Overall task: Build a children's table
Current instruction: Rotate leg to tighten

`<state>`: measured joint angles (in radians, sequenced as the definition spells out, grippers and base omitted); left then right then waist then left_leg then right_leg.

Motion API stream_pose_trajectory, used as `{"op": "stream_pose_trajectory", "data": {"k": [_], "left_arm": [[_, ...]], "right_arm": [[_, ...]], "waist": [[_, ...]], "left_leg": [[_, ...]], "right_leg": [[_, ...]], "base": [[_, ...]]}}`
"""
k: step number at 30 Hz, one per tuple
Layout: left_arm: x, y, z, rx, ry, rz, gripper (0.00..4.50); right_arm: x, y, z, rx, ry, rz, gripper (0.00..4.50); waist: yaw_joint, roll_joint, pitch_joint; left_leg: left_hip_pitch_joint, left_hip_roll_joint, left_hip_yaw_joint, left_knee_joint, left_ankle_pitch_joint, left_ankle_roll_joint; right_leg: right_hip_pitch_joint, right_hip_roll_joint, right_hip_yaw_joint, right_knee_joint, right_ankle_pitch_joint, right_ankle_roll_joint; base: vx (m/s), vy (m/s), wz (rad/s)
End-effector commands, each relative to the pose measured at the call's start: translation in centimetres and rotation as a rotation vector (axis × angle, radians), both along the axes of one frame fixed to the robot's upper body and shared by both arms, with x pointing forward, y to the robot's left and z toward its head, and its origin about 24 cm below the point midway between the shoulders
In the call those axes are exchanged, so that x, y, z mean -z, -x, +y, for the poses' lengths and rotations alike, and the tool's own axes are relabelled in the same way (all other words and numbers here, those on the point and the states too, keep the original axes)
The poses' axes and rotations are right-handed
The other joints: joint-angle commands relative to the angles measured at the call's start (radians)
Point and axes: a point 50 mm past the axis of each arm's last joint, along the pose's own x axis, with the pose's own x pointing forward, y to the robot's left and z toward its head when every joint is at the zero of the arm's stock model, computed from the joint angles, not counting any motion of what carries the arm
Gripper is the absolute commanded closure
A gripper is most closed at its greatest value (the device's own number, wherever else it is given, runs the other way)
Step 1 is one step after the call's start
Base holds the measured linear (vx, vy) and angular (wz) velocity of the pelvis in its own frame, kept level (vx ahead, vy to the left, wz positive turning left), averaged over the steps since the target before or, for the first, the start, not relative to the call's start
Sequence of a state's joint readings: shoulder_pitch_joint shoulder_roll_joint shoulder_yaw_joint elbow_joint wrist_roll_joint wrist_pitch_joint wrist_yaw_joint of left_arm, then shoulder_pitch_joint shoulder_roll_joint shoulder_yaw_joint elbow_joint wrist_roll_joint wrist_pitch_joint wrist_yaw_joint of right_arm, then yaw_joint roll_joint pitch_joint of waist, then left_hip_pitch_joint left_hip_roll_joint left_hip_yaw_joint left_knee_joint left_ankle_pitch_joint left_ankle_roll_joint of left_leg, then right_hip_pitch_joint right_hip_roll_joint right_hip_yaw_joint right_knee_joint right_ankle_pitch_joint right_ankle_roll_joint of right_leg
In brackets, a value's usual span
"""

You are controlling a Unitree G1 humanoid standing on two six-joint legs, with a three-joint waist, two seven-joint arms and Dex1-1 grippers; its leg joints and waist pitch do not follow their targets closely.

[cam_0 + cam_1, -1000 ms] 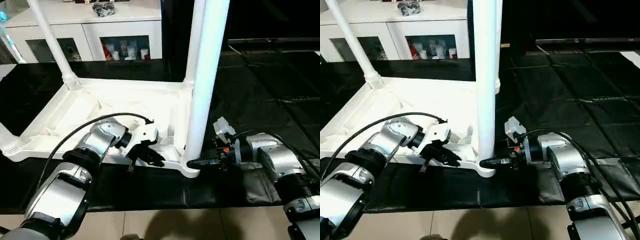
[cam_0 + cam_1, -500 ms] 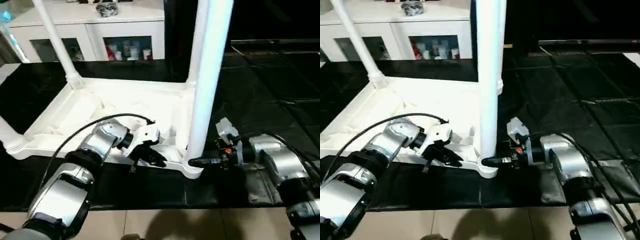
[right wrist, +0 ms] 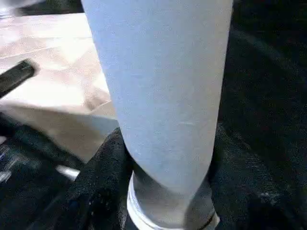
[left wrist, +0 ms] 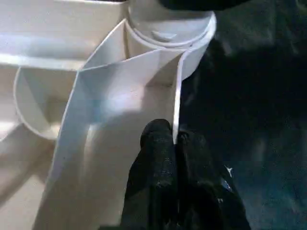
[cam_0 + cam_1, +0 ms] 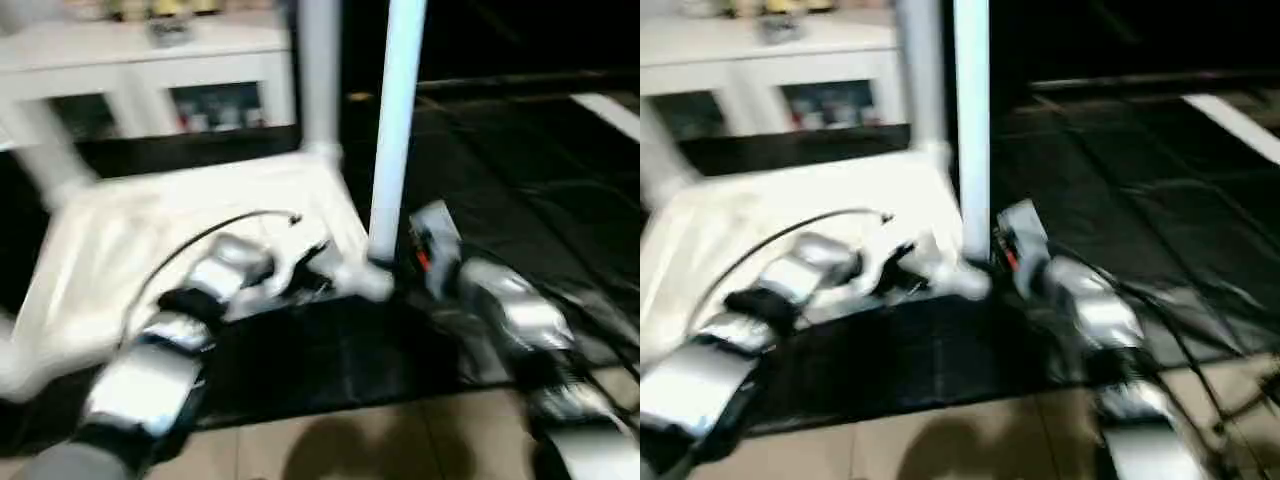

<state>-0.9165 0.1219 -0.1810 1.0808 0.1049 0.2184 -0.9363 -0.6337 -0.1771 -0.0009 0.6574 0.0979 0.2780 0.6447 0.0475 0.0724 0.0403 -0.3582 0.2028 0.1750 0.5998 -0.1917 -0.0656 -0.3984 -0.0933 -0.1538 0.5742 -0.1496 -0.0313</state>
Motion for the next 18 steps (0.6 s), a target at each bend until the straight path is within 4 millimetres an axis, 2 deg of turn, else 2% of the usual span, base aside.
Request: {"op": "stream_pose_trajectory", "data": {"k": [1,2,4,6,7,8,10,14,18], "left_arm": [[-3.4,-0.9,-3.3,0.015,0.147,-0.101,4.5],[-3.5,-1.0,-3.5,0.001,0.149,-0.106,4.5],[-3.6,-1.1,-3.7,-0.006,0.147,-0.111,4.5],[-3.6,-1.0,-3.6,0.016,0.128,-0.124,4.5],[-3.5,-0.9,-3.4,0.027,0.12,-0.129,4.5],[-3.4,-0.9,-3.2,0.043,0.113,-0.132,4.5],[-3.4,-0.8,-2.9,0.06,0.105,-0.135,4.5],[-3.1,-0.6,-1.8,0.118,0.066,-0.153,4.5],[-2.4,0.0,0.0,0.221,0.015,-0.147,4.5]], "right_arm": [[2.1,1.3,4.9,-0.121,-0.049,0.123,2.52],[2.0,1.1,5.4,-0.11,-0.046,0.11,2.52],[1.5,0.9,6.2,-0.135,-0.077,0.086,2.52],[1.2,1.0,6.5,-0.163,-0.106,0.077,1.84],[1.2,1.1,6.5,-0.175,-0.112,0.07,1.84],[1.1,1.2,6.5,-0.187,-0.119,0.069,1.74],[1.1,1.3,6.3,-0.197,-0.121,0.067,1.61],[1.4,1.5,5.3,-0.223,-0.102,0.047,1.27],[1.1,2.3,2.9,-0.321,-0.078,-0.02,0.91]], "waist": [[0.01,-0.022,-0.067],[0.009,-0.026,-0.07],[0.013,-0.022,-0.072],[0.018,-0.018,-0.076],[0.017,-0.023,-0.075],[0.019,-0.017,-0.074],[0.017,-0.018,-0.073],[0.019,-0.017,-0.072],[0.027,-0.015,-0.072]], "left_leg": [[-0.005,0.008,-0.011,-0.06,-0.185,0.08],[-0.007,0.009,-0.01,-0.059,-0.16,0.091],[-0.007,0.011,-0.009,-0.058,-0.133,0.104],[-0.011,0.019,-0.011,-0.058,-0.094,0.125],[-0.012,0.021,-0.011,-0.058,-0.09,0.13],[-0.011,0.023,-0.012,-0.059,-0.093,0.138],[-0.009,0.023,-0.011,-0.06,-0.109,0.137],[-0.009,0.023,-0.01,-0.061,-0.131,0.128],[-0.006,0.028,-0.009,-0.061,-0.138,0.128]], "right_leg": [[0.062,-0.065,0.044,-0.093,-0.419,-0.096],[0.063,-0.065,0.046,-0.088,-0.388,-0.106],[0.064,-0.067,0.048,-0.084,-0.357,-0.12],[0.064,-0.065,0.052,-0.071,-0.271,-0.144],[0.065,-0.064,0.052,-0.068,-0.254,-0.15],[0.064,-0.066,0.052,-0.066,-0.239,-0.162],[0.065,-0.066,0.052,-0.067,-0.245,-0.168],[0.066,-0.068,0.054,-0.068,-0.262,-0.166],[0.063,-0.068,0.057,-0.066,-0.257,-0.166]], "base": [[0.0,0.0,0.0],[0.0,0.0,0.0],[0.0,0.0,0.0],[0.0,0.0,0.0],[0.0,0.0,0.0],[0.0,0.0,0.0],[0.0,0.0,0.0],[0.0,0.0,0.0],[0.0,0.0,0.0]]}}
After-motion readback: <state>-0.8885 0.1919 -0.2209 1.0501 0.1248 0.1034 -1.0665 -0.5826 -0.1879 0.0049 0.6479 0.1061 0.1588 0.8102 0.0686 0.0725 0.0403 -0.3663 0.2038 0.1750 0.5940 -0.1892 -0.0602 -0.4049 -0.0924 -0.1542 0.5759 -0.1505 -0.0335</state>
